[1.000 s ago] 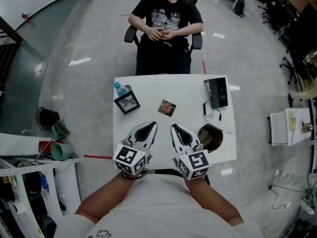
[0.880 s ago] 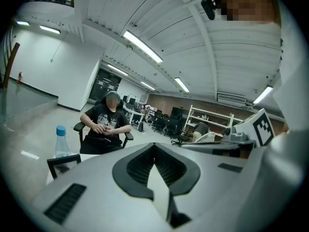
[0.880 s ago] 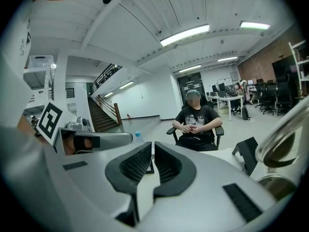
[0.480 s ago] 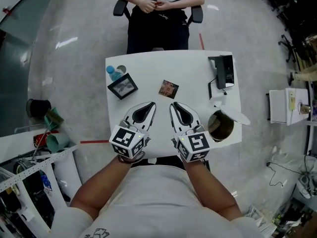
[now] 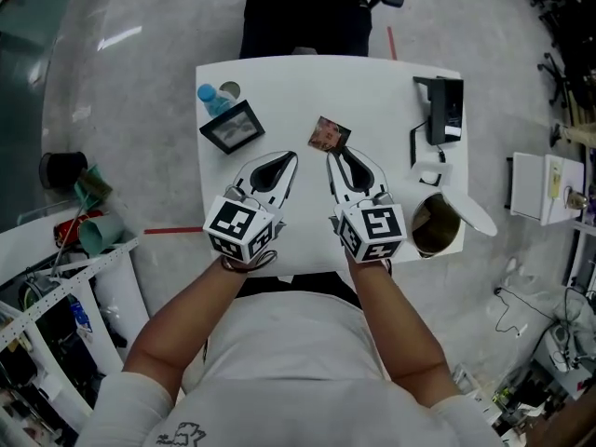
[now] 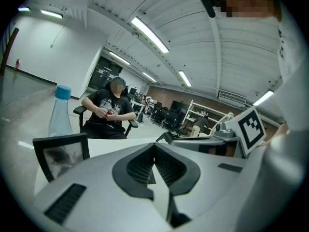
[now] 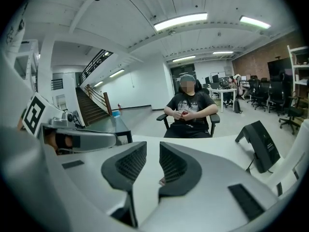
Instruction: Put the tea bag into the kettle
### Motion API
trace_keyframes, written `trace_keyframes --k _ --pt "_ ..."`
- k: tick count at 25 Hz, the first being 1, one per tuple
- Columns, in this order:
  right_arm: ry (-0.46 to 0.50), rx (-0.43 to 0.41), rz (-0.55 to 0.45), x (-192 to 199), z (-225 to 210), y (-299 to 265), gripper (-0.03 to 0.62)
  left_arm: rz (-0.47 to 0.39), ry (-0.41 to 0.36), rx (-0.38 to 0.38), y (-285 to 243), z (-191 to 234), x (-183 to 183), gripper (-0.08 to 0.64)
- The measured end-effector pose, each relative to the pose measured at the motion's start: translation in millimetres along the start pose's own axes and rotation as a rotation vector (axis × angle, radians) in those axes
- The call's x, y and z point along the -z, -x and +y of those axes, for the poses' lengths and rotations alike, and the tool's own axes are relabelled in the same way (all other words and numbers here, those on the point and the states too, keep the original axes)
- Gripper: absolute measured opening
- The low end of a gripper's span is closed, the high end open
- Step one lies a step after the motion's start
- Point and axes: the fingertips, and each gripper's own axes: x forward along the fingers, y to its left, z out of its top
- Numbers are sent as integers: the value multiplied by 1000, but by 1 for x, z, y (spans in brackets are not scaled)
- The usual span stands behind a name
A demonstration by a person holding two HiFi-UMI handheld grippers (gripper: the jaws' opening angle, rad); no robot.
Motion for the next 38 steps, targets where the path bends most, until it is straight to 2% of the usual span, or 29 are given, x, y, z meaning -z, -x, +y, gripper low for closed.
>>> trace_keyframes --k 5,10,18,25,30,38 --pt "35 20 44 20 -12 -25 91 49 6 24 -16 9 20 8" --pt "39 7 111 38 -24 -51 121 66 -12 0 -27 22 36 8" --pt "53 28 215 75 -50 -79 147 99 5 7 -41 29 50 9" --pt "72 28 269 92 -56 -95 165 120 26 21 -50 33 63 9" --pt "93 24 330 115 -60 -105 205 149 22 14 -54 37 79 9" --pt "99 23 374 137 -67 -117 251 183 67 7 -62 46 97 9"
